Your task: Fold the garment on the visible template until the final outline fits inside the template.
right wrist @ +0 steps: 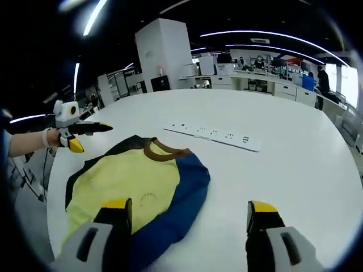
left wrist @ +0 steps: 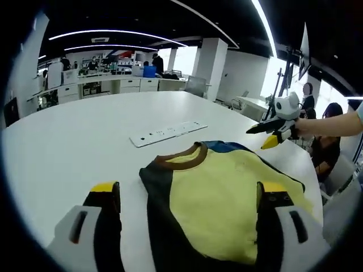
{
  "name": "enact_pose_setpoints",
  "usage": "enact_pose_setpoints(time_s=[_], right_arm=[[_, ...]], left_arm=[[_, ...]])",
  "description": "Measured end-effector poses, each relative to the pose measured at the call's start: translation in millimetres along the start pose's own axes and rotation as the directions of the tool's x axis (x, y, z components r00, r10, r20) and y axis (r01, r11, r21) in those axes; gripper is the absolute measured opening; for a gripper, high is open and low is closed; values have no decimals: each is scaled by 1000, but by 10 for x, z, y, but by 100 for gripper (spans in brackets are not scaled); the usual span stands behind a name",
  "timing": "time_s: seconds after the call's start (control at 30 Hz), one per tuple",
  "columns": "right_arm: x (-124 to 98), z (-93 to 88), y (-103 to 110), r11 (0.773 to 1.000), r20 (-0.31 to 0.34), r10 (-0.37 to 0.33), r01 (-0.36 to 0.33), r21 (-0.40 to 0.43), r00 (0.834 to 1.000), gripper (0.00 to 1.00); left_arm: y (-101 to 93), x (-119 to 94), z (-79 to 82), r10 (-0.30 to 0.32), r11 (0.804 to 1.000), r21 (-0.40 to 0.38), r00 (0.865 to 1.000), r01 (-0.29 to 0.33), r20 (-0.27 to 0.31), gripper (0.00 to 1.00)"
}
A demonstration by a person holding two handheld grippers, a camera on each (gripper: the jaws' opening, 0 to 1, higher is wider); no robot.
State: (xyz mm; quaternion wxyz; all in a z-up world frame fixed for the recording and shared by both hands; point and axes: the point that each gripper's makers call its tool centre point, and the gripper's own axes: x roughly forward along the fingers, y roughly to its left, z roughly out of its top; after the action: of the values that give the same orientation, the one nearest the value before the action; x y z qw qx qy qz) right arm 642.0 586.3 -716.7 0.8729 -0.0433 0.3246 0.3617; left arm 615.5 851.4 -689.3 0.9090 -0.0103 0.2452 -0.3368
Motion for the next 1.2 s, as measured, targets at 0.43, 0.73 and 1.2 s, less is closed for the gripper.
enact_pose_setpoints(time_s=[0.43,0.73,1.2], right_arm=[[-337,-143,74,1000,7,-25,25,12,1000,77],[-527,-133,199,1000,30,-30,30,1,999,73],[-833,-356,517,1000,35,-20,20,-1,999,67]], left_arm=[[27,-486,-142,62,997,-36,998,-62,6,94],[-104,-810,-195,82,996,-19,996,-82,19,93],[-342,-1161,-338,86,996,-22,996,-85,35,91]])
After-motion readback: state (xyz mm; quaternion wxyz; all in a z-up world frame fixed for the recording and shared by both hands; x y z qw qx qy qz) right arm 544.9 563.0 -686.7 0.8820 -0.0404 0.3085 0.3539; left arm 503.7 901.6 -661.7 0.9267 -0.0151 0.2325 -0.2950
